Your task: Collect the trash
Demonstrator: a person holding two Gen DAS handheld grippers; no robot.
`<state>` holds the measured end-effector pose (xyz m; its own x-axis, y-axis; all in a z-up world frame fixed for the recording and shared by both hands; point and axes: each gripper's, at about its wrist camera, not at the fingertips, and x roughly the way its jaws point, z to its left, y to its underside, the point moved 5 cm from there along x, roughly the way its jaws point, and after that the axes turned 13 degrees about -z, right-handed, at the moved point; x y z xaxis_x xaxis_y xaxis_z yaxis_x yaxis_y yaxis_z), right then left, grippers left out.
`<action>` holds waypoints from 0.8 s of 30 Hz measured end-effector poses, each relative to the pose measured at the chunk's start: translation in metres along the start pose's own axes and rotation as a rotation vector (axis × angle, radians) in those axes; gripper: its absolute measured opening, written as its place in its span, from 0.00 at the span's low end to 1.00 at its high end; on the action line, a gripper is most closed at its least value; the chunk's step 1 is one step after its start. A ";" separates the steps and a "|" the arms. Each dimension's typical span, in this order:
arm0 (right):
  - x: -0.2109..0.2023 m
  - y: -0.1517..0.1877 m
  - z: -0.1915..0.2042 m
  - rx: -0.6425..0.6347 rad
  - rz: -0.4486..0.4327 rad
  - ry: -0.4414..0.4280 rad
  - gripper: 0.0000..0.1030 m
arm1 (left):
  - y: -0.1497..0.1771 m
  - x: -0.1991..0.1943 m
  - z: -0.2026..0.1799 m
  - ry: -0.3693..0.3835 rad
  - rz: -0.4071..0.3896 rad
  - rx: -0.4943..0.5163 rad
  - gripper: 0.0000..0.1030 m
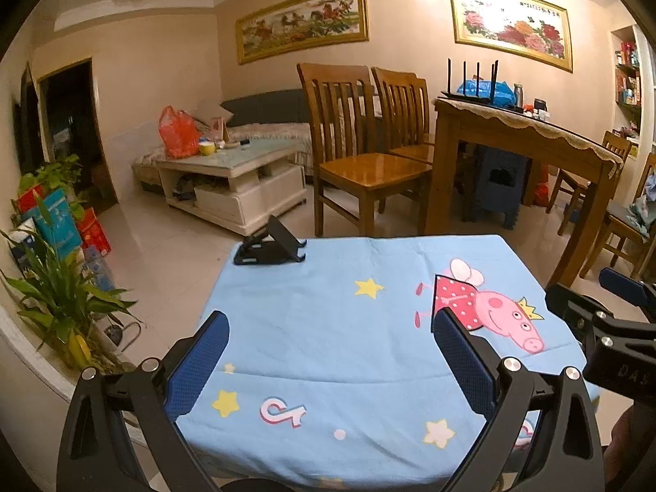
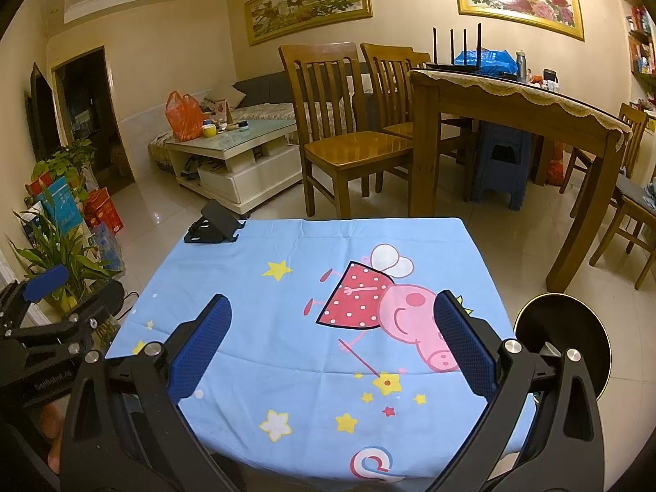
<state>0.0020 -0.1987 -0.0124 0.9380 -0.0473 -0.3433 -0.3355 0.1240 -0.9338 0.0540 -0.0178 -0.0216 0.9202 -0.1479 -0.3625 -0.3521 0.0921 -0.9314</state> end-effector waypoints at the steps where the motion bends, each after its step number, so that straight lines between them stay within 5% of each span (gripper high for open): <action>1: 0.000 0.000 -0.001 -0.001 0.001 -0.002 0.95 | 0.000 0.001 0.001 -0.001 0.001 -0.006 0.94; 18: 0.003 0.005 0.007 -0.002 0.021 -0.008 0.95 | 0.003 0.003 0.011 0.027 0.023 -0.050 0.94; 24: 0.006 0.007 0.004 0.016 0.036 -0.006 0.95 | 0.000 -0.002 0.010 -0.033 -0.021 -0.012 0.94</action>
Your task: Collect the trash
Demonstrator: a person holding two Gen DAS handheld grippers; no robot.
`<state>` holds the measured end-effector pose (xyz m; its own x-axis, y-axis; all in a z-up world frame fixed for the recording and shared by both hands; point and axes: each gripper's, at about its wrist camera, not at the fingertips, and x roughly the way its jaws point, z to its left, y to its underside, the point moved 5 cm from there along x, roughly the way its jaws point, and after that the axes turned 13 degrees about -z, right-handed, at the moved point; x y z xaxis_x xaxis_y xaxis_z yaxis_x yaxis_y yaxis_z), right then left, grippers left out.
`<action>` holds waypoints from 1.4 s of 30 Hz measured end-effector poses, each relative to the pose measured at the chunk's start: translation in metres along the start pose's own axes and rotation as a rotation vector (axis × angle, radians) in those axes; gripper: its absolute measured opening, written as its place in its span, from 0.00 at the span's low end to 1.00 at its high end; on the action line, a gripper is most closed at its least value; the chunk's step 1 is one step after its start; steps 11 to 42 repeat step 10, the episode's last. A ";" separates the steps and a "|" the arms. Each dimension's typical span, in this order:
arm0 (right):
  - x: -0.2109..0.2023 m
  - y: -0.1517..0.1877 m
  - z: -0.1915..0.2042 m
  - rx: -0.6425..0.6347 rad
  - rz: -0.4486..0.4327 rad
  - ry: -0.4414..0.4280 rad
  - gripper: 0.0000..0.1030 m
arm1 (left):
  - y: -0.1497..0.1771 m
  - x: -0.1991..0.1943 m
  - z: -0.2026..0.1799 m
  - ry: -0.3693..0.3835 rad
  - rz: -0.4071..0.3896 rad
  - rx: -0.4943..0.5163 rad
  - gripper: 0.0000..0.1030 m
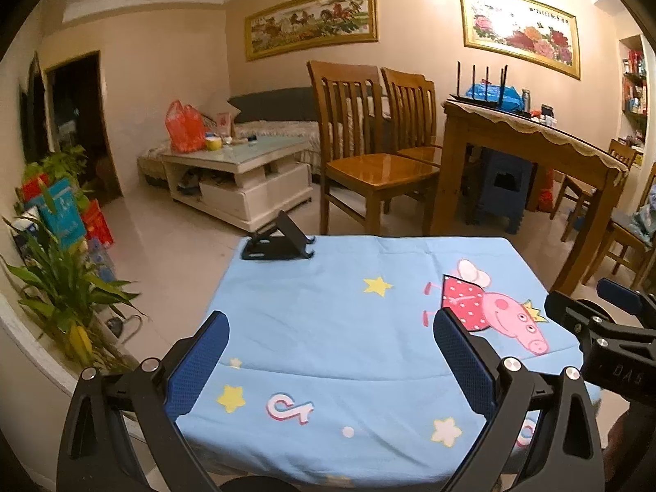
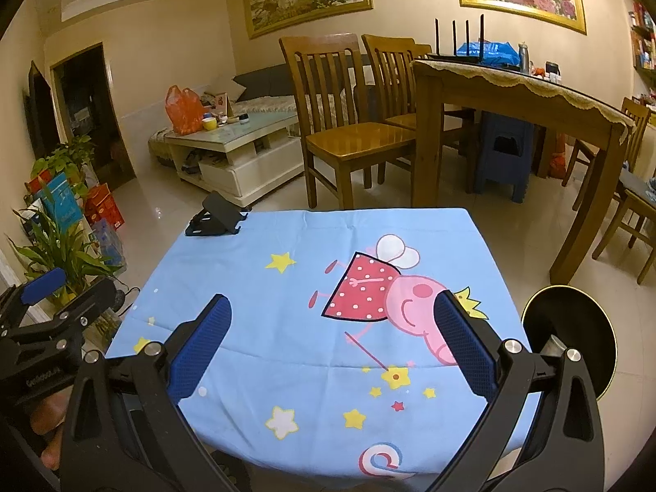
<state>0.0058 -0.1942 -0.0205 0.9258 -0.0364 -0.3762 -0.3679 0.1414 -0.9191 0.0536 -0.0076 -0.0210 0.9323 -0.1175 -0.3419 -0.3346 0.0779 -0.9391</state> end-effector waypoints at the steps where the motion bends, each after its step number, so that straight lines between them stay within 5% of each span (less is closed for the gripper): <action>1: 0.000 0.000 0.000 0.001 0.000 0.001 0.95 | -0.001 -0.001 0.000 -0.010 -0.006 0.005 0.94; 10: 0.000 0.000 -0.001 0.002 0.000 0.000 0.95 | 0.003 0.003 -0.004 -0.010 -0.003 0.076 0.94; 42: 0.000 0.000 -0.001 0.002 0.000 0.000 0.95 | 0.003 0.003 -0.004 -0.010 -0.003 0.076 0.94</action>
